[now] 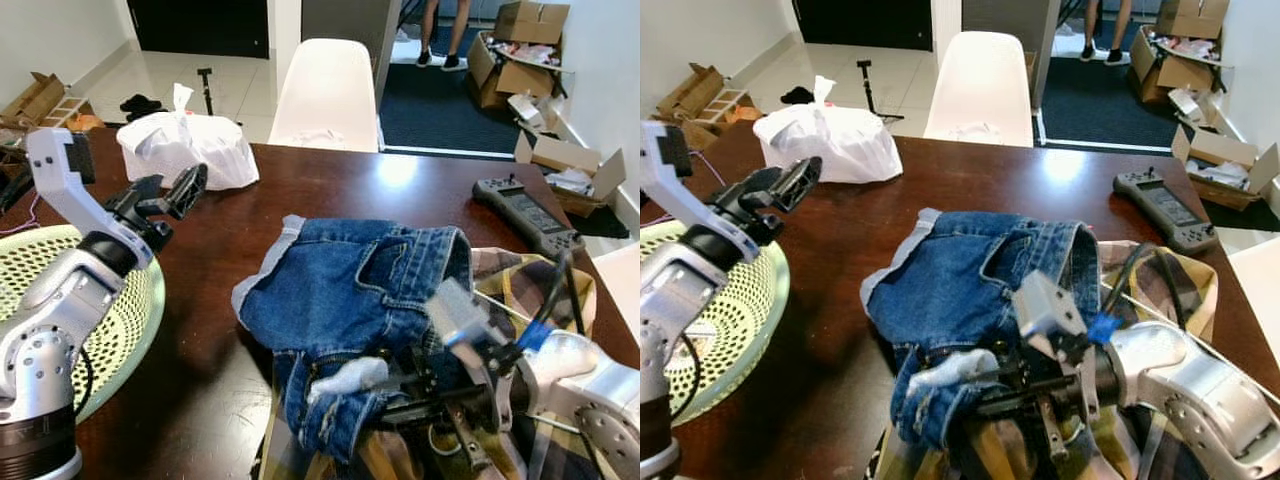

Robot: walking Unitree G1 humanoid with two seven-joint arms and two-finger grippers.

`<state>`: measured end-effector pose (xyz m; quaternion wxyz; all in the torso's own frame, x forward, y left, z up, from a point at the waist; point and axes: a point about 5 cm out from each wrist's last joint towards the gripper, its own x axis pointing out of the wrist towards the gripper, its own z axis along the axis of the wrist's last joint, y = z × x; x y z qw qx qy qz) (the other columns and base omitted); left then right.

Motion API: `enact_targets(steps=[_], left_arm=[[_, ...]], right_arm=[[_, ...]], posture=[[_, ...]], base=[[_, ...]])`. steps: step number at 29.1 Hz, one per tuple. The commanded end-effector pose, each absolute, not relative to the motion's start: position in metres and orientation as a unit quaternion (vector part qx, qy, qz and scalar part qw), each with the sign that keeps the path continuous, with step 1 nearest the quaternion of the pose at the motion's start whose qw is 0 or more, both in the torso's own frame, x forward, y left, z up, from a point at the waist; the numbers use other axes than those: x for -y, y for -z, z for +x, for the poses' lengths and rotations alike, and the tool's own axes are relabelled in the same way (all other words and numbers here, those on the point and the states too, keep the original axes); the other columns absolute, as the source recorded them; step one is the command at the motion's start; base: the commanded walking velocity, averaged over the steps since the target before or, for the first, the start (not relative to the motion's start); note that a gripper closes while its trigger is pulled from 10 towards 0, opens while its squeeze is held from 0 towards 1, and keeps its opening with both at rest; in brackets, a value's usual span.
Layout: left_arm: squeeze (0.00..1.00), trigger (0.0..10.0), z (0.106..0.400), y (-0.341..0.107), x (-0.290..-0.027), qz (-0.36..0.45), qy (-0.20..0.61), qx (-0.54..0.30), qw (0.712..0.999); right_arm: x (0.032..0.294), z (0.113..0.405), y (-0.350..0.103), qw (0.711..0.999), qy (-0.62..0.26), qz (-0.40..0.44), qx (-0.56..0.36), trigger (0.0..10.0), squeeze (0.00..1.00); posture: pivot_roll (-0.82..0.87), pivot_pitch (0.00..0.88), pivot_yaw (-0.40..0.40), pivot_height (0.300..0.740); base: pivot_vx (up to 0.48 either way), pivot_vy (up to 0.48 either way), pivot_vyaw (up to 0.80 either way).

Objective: Hang hanger

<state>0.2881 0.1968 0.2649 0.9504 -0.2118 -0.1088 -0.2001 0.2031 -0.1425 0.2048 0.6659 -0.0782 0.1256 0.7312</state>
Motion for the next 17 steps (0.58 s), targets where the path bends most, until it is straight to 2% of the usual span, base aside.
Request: enact_targets(steps=[1,5,6,7,8,10,15,17], left_arm=[[0.0,10.0,0.286,-0.267,-0.179,-0.204,0.249,0.101,0.941],[0.0,10.0,0.287,-0.269,-0.174,-0.198,0.265,0.1,0.938],[0.0,10.0,0.289,-0.273,-0.169,-0.196,0.277,0.103,0.935],[0.0,10.0,0.289,-0.273,-0.169,-0.196,0.277,0.103,0.935],[0.0,10.0,0.291,-0.275,-0.164,-0.191,0.287,0.103,0.933],[0.0,10.0,0.293,-0.275,-0.158,-0.173,0.298,0.098,0.933],[0.0,10.0,0.294,-0.273,-0.152,-0.156,0.308,0.094,0.934],[0.0,10.0,0.296,-0.273,-0.142,-0.129,0.325,0.089,0.933]], right_arm=[[0.137,0.195,-0.191,0.652,-0.734,-0.11,-0.155,0.0,0.0],[0.136,0.196,-0.186,0.655,-0.727,-0.128,-0.164,0.0,0.0],[0.132,0.203,-0.185,0.68,-0.706,-0.126,-0.152,10.0,1.0],[0.132,0.203,-0.185,0.68,-0.706,-0.126,-0.152,10.0,1.0],[0.129,0.207,-0.188,0.697,-0.697,-0.103,-0.135,10.0,1.0],[0.128,0.206,-0.195,0.705,-0.696,-0.068,-0.114,10.0,1.0],[0.129,0.201,-0.2,0.697,-0.708,-0.042,-0.102,10.0,1.0],[0.131,0.197,-0.211,0.688,-0.723,0.005,-0.069,10.0,1.0]], posture=[[0.03,0.148,-0.01,0.74],[0.03,0.148,-0.01,0.74],[0.03,0.149,-0.003,0.74],[0.03,0.149,-0.003,0.74],[0.03,0.149,-0.003,0.74],[0.03,0.153,-0.001,0.74],[0.03,0.153,-0.001,0.74],[0.02,0.154,-0.001,0.74]], base=[[0.0,0.0,0.0],[0.0,0.0,0.0],[0.0,0.0,0.0],[0.0,0.0,0.0],[0.0,0.0,0.0],[0.0,0.0,0.0],[0.0,0.0,0.0],[0.0,0.0,0.0]])
